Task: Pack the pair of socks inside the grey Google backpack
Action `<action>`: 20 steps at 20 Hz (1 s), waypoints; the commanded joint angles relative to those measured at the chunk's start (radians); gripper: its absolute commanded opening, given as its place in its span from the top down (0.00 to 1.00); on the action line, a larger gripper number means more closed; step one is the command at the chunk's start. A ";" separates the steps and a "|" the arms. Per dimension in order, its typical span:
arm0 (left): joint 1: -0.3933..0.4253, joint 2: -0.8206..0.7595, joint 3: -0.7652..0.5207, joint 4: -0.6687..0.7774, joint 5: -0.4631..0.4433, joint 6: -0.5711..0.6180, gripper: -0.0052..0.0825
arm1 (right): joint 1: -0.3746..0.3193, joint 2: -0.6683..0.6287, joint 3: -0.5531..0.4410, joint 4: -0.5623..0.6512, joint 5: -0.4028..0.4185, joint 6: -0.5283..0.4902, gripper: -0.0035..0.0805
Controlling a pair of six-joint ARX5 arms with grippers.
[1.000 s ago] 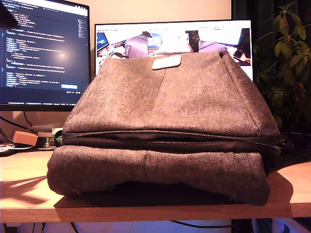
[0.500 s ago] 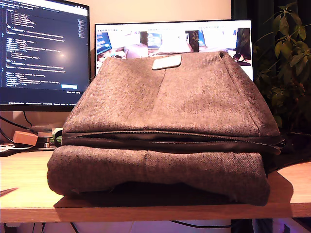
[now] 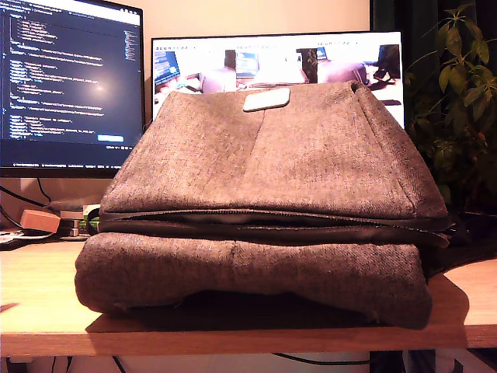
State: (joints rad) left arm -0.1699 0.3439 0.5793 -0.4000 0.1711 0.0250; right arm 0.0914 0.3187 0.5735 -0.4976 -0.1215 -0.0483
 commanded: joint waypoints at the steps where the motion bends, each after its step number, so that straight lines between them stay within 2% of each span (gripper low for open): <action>1: 0.010 0.017 -0.026 0.056 -0.037 0.000 0.97 | -0.002 0.005 -0.031 0.134 0.001 -0.005 0.97; 3: 0.027 0.021 -0.043 0.113 -0.053 0.000 0.97 | -0.005 0.005 -0.042 0.224 0.016 -0.006 0.97; 5: 0.046 0.015 -0.073 0.147 -0.054 -0.008 0.97 | -0.014 0.004 -0.050 0.242 0.053 -0.014 0.97; 11: 0.104 -0.095 -0.156 0.216 -0.115 -0.032 0.97 | -0.040 -0.039 -0.071 0.328 0.072 -0.026 0.97; 15: 0.118 -0.130 -0.214 0.283 -0.135 -0.079 0.97 | -0.041 -0.049 -0.162 0.472 0.072 0.015 0.97; 20: 0.118 -0.130 -0.259 0.336 -0.136 -0.078 0.97 | -0.042 -0.050 -0.269 0.581 0.073 -0.031 0.97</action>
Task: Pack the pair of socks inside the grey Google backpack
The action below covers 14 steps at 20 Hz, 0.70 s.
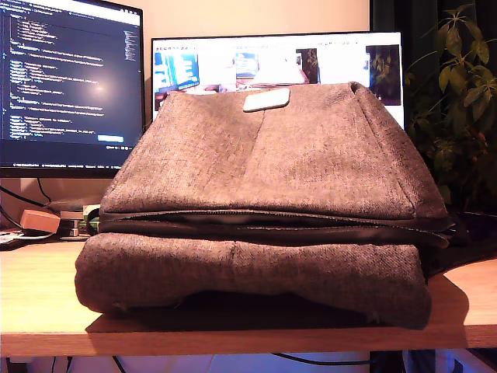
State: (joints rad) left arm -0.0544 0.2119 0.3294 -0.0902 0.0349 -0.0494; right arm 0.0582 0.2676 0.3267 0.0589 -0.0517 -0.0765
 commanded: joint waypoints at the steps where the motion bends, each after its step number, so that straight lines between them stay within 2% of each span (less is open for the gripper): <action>1: 0.003 0.002 -0.018 0.034 0.000 -0.004 0.97 | -0.008 -0.001 -0.043 0.044 0.004 -0.002 0.97; 6: 0.003 -0.004 -0.056 0.032 -0.011 -0.003 0.97 | -0.008 -0.049 -0.068 0.011 0.021 0.011 0.97; 9: 0.002 -0.048 -0.057 0.029 -0.011 -0.003 0.97 | -0.008 -0.113 -0.069 -0.031 0.037 0.024 0.97; 14: 0.002 -0.104 -0.066 0.014 -0.011 -0.004 0.97 | -0.008 -0.224 -0.129 -0.068 0.037 0.047 0.97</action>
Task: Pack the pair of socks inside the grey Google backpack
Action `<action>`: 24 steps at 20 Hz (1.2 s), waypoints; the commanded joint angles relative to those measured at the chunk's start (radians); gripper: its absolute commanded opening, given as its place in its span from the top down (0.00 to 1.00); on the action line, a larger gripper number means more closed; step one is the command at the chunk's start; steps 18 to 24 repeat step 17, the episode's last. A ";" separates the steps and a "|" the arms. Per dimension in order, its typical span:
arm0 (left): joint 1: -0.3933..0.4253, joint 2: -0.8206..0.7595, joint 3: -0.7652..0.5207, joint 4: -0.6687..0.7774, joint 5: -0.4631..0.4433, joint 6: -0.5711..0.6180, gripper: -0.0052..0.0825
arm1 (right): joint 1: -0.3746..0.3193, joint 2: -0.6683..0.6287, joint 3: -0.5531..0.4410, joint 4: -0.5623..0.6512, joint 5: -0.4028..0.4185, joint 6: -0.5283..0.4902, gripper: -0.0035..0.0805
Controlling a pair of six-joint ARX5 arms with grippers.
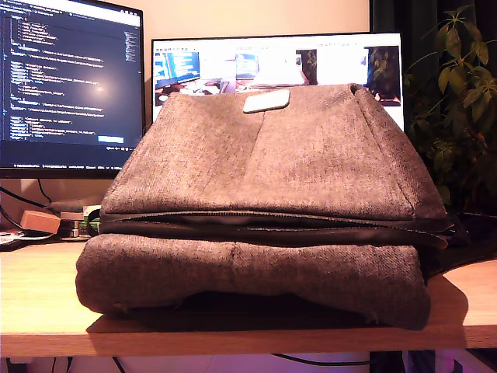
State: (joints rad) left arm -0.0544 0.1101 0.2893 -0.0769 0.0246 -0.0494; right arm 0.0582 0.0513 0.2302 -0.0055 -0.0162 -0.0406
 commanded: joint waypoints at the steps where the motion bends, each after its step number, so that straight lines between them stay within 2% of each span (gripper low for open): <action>1: 0.002 -0.002 -0.030 0.001 0.000 -0.004 0.97 | -0.008 -0.029 -0.045 -0.007 0.002 0.011 0.97; 6: -0.005 -0.002 -0.037 0.044 -0.004 -0.025 0.97 | -0.008 -0.049 -0.053 -0.059 0.001 0.021 0.97; 9: -0.005 -0.001 -0.033 0.043 0.000 -0.064 0.97 | -0.008 -0.049 -0.053 -0.147 0.000 0.041 0.97; 17: -0.005 0.000 -0.033 -0.223 0.000 -0.063 0.97 | -0.008 -0.049 -0.053 -0.510 0.000 0.041 0.97; 24: -0.005 0.000 -0.033 -0.223 0.000 -0.063 0.97 | -0.008 -0.049 -0.053 -0.510 0.000 0.041 0.97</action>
